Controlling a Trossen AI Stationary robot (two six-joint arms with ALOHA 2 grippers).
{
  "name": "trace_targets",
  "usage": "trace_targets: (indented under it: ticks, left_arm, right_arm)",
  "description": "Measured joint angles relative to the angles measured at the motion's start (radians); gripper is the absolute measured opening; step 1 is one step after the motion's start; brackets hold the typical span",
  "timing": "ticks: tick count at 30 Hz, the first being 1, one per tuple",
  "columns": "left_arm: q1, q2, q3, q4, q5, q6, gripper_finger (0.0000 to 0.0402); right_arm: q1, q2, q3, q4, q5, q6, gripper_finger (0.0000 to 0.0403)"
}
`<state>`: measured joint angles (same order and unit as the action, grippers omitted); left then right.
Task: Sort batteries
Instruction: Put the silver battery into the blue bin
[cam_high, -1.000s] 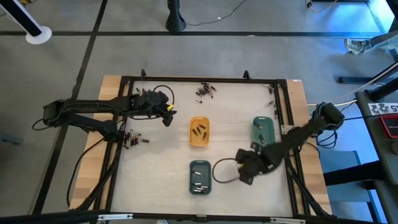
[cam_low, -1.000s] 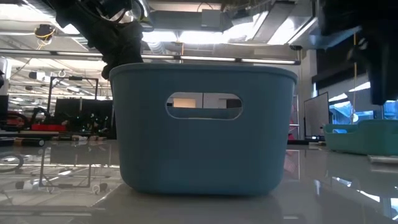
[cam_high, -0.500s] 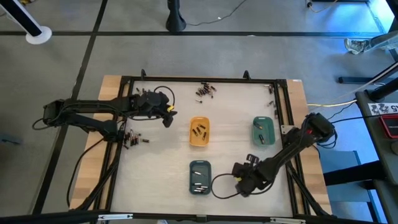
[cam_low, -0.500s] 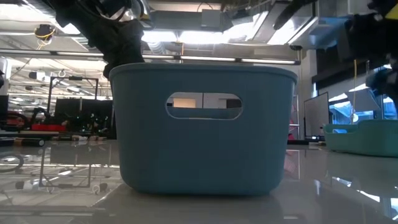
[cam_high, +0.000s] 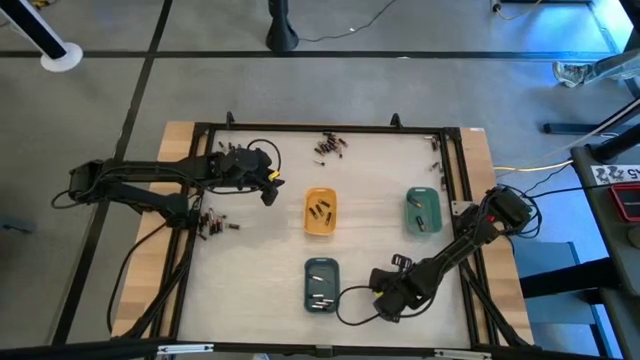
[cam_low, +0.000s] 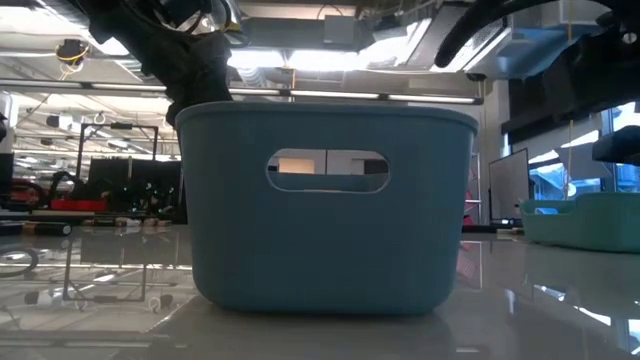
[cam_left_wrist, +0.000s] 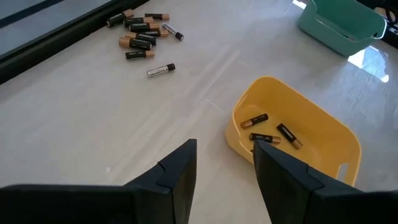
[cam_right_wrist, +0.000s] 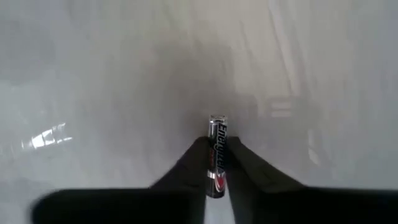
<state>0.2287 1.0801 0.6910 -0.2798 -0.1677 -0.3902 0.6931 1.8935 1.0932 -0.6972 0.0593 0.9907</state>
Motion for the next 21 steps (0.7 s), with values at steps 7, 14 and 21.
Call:
trace_targets:
  ticks: [7, 14, 21]
  left_arm:
    - [0.0, 0.0, 0.0, 0.011, 0.0, -0.003, 0.0147]
    - [0.001, 0.0, 0.0, 0.007, 0.0, 0.002, 0.0147]
    - [0.001, 0.0, 0.0, 0.004, 0.0, 0.001, 0.0147]
  right_arm:
    - [-0.058, -0.029, -0.005, 0.005, -0.066, -0.081, 0.0018]
    - [-0.163, -0.162, -0.014, -0.061, 0.003, -0.242, 0.0016]
    - [-0.294, -0.303, -0.007, 0.18, -0.008, -0.418, 0.0017]
